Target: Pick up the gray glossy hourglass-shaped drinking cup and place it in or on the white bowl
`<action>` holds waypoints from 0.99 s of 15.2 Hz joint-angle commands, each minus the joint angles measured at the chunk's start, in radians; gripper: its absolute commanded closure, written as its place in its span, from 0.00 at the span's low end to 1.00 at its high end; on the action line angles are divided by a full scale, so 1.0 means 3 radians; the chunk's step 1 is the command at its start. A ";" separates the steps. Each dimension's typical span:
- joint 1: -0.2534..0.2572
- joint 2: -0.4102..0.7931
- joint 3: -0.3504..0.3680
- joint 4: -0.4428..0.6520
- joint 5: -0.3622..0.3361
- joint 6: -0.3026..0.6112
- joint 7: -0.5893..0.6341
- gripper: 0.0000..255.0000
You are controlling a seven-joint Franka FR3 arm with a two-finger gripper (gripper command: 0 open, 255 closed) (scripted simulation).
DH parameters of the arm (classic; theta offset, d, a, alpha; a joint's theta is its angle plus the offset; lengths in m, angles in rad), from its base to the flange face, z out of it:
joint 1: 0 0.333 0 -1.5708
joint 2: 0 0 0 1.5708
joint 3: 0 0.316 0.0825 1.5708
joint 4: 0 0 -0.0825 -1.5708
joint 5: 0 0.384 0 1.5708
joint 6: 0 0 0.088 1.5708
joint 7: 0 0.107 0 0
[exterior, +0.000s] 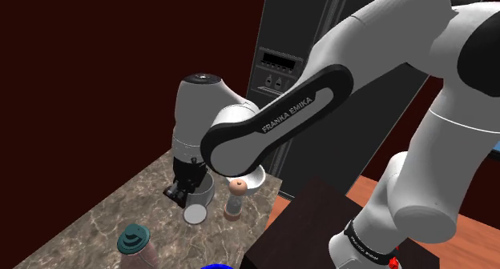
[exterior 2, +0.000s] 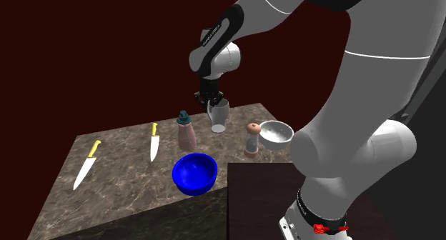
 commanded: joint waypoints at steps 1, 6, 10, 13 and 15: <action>-0.0008 -0.0078 0.0011 0.0019 0.0048 -0.0090 -0.0026 1.00; -0.0108 -0.0303 -0.0041 -0.0072 0.0206 -0.0215 -0.0278 1.00; -0.0266 -0.0563 -0.0202 -0.0275 0.0379 -0.0281 -0.0712 1.00; -0.0376 -0.0722 -0.0346 -0.0388 0.0459 -0.0346 -0.1019 1.00; -0.0449 -0.0810 -0.0449 -0.0443 0.0490 -0.0395 -0.1213 1.00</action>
